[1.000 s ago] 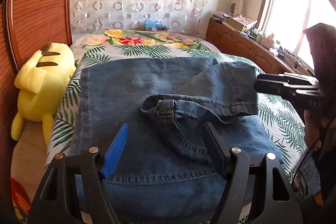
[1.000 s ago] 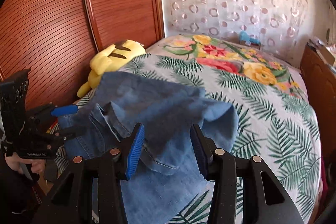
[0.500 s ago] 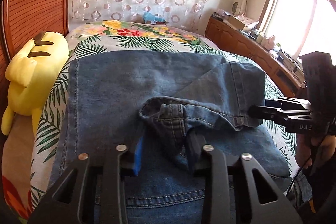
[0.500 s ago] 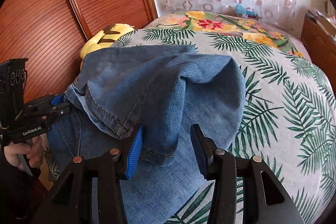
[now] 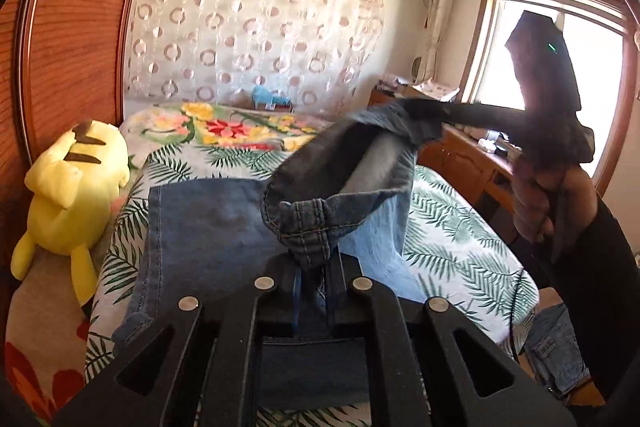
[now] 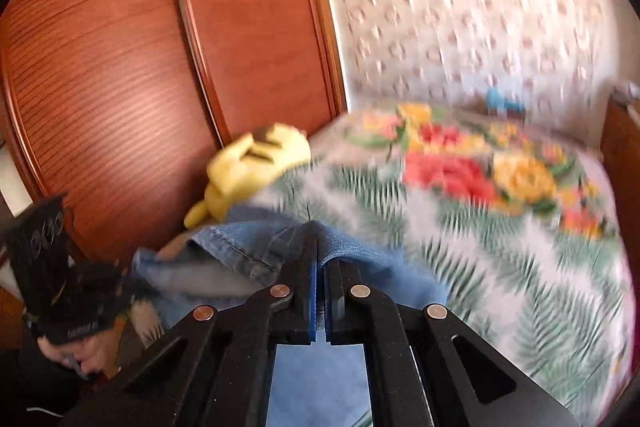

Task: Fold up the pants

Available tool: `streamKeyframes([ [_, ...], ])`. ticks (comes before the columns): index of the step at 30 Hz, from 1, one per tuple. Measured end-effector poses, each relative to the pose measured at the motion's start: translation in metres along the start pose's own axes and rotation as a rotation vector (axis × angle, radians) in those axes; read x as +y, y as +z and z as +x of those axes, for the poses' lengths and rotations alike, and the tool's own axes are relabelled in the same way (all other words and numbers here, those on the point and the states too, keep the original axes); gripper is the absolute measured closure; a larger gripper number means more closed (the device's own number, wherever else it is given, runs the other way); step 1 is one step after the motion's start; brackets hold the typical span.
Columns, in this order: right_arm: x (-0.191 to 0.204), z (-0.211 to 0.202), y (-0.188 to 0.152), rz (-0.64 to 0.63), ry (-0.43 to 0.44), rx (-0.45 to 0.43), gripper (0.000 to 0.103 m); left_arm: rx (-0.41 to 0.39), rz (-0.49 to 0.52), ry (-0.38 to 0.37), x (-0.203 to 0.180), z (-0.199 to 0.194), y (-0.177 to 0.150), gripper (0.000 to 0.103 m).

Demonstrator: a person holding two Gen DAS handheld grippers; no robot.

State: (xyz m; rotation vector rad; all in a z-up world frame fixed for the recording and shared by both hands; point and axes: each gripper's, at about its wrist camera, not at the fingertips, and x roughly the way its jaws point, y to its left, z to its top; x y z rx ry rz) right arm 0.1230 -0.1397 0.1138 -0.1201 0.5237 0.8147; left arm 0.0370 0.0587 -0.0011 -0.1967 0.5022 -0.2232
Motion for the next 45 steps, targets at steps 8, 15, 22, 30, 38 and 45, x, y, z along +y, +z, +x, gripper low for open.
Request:
streamKeyframes([
  [8,0.048,0.023,0.036,-0.132,0.039,0.017,0.101,-0.015,0.0,0.043,0.005,-0.023,-0.014,0.094],
  [15,0.057,0.093,0.039,-0.146,0.08,0.138,0.101,0.059,-0.047,0.084,0.034,-0.015,-0.039,0.094],
  [22,0.063,0.135,0.046,-0.137,0.076,0.21,0.101,0.129,-0.055,0.119,0.041,-0.003,-0.055,0.093],
  [30,0.074,0.147,0.046,-0.159,0.054,0.253,0.084,0.174,-0.064,0.173,0.045,0.004,-0.058,0.074],
  [38,0.06,0.123,0.044,-0.139,0.025,0.182,0.056,0.127,-0.053,0.204,0.052,-0.008,-0.045,0.056],
  [45,0.025,0.079,0.014,-0.129,-0.073,0.14,0.055,0.117,-0.008,0.201,0.052,0.005,-0.034,0.056],
])
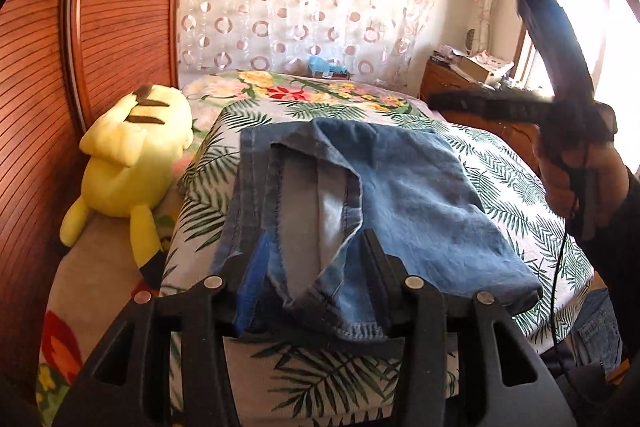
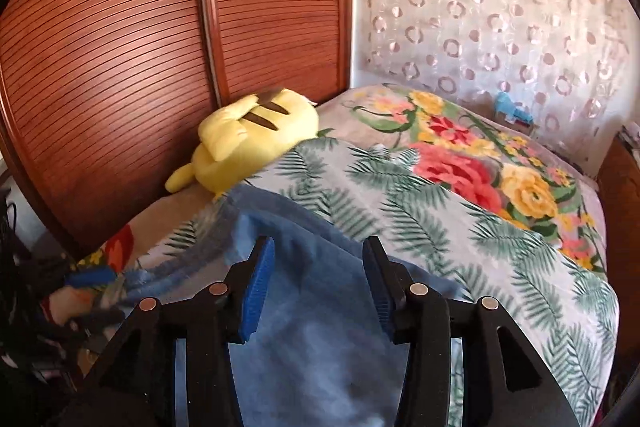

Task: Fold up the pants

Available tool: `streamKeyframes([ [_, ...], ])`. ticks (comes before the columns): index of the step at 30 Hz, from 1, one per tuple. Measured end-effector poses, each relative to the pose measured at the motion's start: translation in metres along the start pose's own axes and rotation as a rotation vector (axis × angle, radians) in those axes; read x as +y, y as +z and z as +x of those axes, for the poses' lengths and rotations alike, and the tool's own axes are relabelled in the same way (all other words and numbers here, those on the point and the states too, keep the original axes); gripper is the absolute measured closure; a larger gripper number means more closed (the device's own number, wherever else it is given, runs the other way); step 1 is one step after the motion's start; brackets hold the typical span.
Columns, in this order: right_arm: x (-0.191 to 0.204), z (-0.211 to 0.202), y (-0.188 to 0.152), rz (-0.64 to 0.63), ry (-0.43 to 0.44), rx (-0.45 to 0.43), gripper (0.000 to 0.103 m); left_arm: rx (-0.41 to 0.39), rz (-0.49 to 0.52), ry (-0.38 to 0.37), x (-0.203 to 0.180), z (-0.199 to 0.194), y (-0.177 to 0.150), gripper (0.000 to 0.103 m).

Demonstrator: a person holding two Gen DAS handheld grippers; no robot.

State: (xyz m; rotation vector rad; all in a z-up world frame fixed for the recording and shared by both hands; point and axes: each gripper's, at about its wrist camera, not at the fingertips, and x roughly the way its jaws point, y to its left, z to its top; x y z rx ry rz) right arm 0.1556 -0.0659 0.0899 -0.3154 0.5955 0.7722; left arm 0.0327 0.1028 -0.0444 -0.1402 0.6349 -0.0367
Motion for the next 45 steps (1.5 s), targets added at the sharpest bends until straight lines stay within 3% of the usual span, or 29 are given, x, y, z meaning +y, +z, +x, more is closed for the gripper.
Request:
streamKeyframes([
  [8,-0.032,-0.015,-0.079,0.082,-0.089,0.072,0.055,0.047,0.044,-0.01,-0.008,0.028,-0.002,0.058],
  [11,-0.037,-0.009,-0.099,0.113,-0.092,0.115,0.055,0.074,0.057,-0.005,-0.009,0.035,-0.008,0.068],
  [12,-0.037,-0.008,-0.104,0.118,-0.095,0.123,0.055,0.08,0.06,-0.003,-0.008,0.036,-0.01,0.078],
  [13,-0.036,-0.006,-0.105,0.122,-0.095,0.129,0.055,0.082,0.062,-0.002,-0.007,0.037,-0.011,0.085],
  [17,-0.026,0.0,-0.102,0.127,-0.089,0.127,0.055,0.045,0.043,-0.003,0.0,0.025,-0.014,0.094],
  [20,-0.027,-0.001,-0.099,0.129,-0.085,0.124,0.055,0.021,0.005,0.023,0.01,0.015,-0.015,0.095],
  [30,-0.052,0.006,-0.101,0.159,-0.084,0.117,0.055,0.075,-0.05,0.075,0.033,0.02,-0.026,0.094],
  [32,-0.055,0.008,-0.1,0.169,-0.079,0.117,0.055,0.077,-0.05,0.075,0.031,0.019,-0.025,0.09],
  [35,-0.058,0.011,-0.097,0.172,-0.073,0.112,0.055,0.057,-0.04,0.083,0.028,0.016,-0.022,0.069],
  [36,-0.058,0.012,-0.096,0.172,-0.073,0.112,0.055,0.05,-0.044,0.081,0.028,0.016,-0.021,0.057],
  [41,-0.064,0.022,-0.091,0.189,-0.057,0.11,0.05,0.054,-0.058,0.057,0.028,0.02,-0.016,0.055],
  [42,-0.066,0.025,-0.09,0.193,-0.052,0.112,0.049,0.053,-0.058,0.057,0.028,0.02,-0.015,0.046],
  [43,-0.068,0.029,-0.089,0.2,-0.045,0.115,0.048,0.045,-0.06,0.057,0.028,0.018,-0.014,0.03],
  [45,-0.072,0.037,-0.087,0.216,-0.032,0.124,0.047,0.021,-0.063,0.043,0.027,0.014,-0.011,0.023],
])
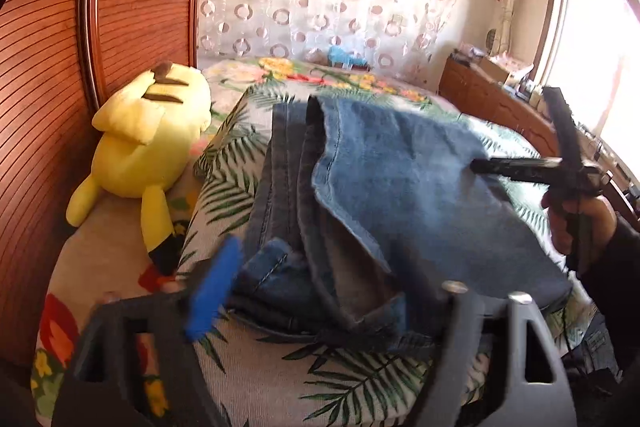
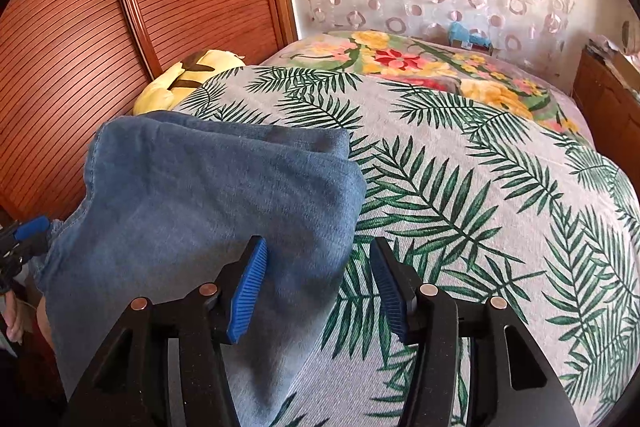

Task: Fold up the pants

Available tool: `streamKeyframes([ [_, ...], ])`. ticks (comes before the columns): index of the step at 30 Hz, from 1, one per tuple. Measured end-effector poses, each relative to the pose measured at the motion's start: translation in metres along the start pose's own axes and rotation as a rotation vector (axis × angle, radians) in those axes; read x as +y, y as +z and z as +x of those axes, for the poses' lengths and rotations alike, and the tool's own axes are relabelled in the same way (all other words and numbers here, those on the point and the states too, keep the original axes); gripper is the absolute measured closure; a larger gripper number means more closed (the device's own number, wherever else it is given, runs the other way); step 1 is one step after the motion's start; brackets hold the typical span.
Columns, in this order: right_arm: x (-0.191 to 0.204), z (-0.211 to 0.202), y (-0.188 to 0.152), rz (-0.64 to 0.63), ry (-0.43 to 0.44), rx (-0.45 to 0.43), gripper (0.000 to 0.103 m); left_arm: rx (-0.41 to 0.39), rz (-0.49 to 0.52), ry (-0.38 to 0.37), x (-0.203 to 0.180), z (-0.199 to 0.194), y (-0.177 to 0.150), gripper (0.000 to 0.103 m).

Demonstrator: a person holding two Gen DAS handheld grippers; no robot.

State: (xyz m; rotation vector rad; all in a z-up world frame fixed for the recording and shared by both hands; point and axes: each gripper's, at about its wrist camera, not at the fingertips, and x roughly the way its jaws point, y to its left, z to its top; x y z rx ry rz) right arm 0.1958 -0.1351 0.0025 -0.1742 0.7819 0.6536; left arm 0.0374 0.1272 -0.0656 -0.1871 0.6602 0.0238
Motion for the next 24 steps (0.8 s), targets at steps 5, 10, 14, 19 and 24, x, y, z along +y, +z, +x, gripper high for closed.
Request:
streamKeyframes([
  [5,-0.004,0.019,0.012,0.026,0.021,0.016,0.045,-0.007,0.018,-0.002,-0.006,-0.003,0.005,0.023],
  [10,-0.01,0.041,0.023,0.06,0.049,0.044,0.037,-0.009,0.035,-0.015,-0.015,0.0,0.006,0.023],
  [14,-0.017,0.055,0.035,0.089,0.089,0.049,0.037,-0.006,0.047,-0.028,-0.022,0.003,0.007,0.023],
  [19,-0.017,0.065,0.04,0.115,0.168,0.056,0.074,-0.004,0.067,-0.036,-0.031,0.006,0.007,0.023],
  [24,-0.017,0.043,0.046,0.086,0.195,-0.013,0.093,-0.002,0.087,-0.047,-0.038,0.008,0.01,0.023],
])
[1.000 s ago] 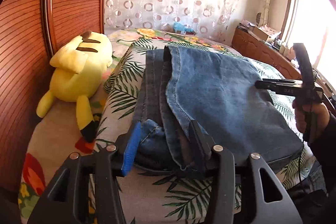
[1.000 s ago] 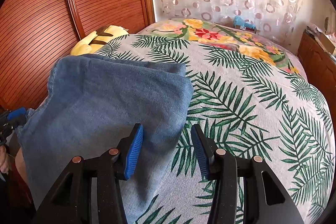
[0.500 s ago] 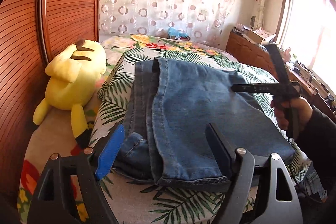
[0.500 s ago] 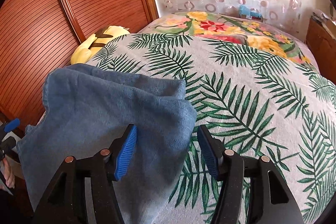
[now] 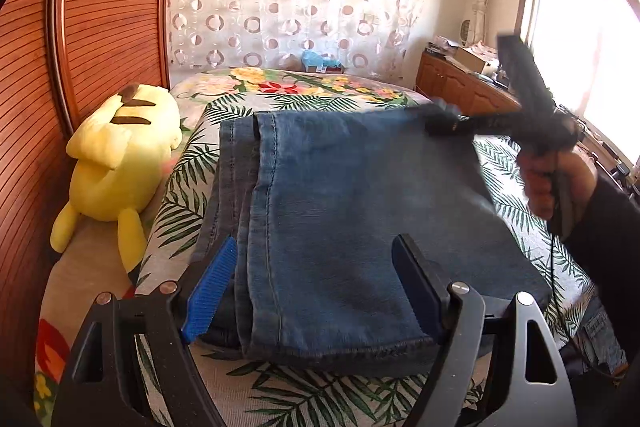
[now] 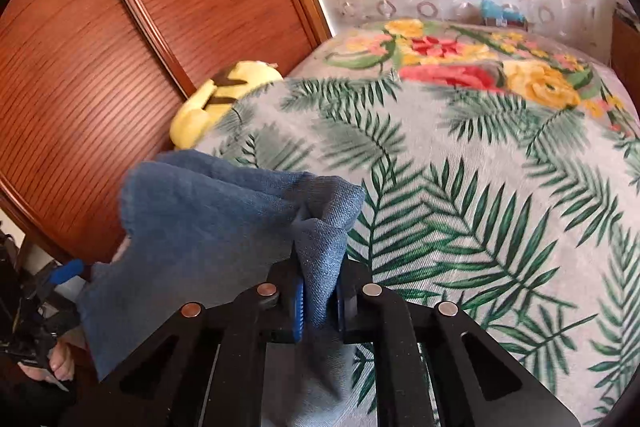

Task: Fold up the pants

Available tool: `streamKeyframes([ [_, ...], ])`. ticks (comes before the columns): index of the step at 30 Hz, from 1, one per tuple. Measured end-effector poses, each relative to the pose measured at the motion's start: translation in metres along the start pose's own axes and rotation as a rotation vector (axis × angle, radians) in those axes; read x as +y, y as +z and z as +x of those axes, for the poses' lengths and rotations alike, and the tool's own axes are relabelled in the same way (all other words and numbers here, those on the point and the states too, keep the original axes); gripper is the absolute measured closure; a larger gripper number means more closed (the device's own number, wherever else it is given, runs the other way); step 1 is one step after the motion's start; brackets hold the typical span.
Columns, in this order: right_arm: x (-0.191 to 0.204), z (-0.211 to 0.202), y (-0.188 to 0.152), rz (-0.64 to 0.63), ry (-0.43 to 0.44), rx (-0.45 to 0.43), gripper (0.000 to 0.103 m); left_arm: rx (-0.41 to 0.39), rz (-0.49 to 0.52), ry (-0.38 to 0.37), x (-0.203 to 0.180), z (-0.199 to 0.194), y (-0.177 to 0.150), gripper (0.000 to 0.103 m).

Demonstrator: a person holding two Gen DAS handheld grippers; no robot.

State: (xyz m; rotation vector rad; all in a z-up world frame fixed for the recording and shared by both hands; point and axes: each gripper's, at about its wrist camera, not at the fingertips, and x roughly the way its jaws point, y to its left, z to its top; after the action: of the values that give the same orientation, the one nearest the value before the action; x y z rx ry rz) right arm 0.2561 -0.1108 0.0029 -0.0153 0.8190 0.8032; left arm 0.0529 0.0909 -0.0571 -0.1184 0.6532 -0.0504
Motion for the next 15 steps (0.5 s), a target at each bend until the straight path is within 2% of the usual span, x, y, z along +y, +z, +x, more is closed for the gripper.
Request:
streamKeyframes([
  [3,0.005,-0.031,0.013,-0.04,-0.025,-0.061,0.095,-0.004,0.009,-0.009,-0.004,0.001,0.003,0.023],
  [6,0.007,-0.061,0.031,-0.088,-0.084,-0.122,0.095,-0.009,0.016,-0.02,-0.009,0.002,0.007,0.023],
  [8,-0.004,-0.071,0.044,-0.09,-0.155,-0.134,0.095,-0.014,0.024,-0.027,-0.013,0.004,0.01,0.023],
  [11,-0.031,-0.066,0.051,-0.059,-0.246,-0.11,0.095,-0.023,0.038,-0.041,-0.019,0.007,0.016,0.023],
  [14,-0.057,-0.046,0.048,-0.023,-0.313,-0.048,0.093,-0.023,0.049,-0.051,-0.028,0.013,0.021,0.023],
  [15,-0.062,-0.038,0.045,-0.014,-0.329,-0.028,0.086,-0.022,0.054,-0.056,-0.031,0.015,0.023,0.023],
])
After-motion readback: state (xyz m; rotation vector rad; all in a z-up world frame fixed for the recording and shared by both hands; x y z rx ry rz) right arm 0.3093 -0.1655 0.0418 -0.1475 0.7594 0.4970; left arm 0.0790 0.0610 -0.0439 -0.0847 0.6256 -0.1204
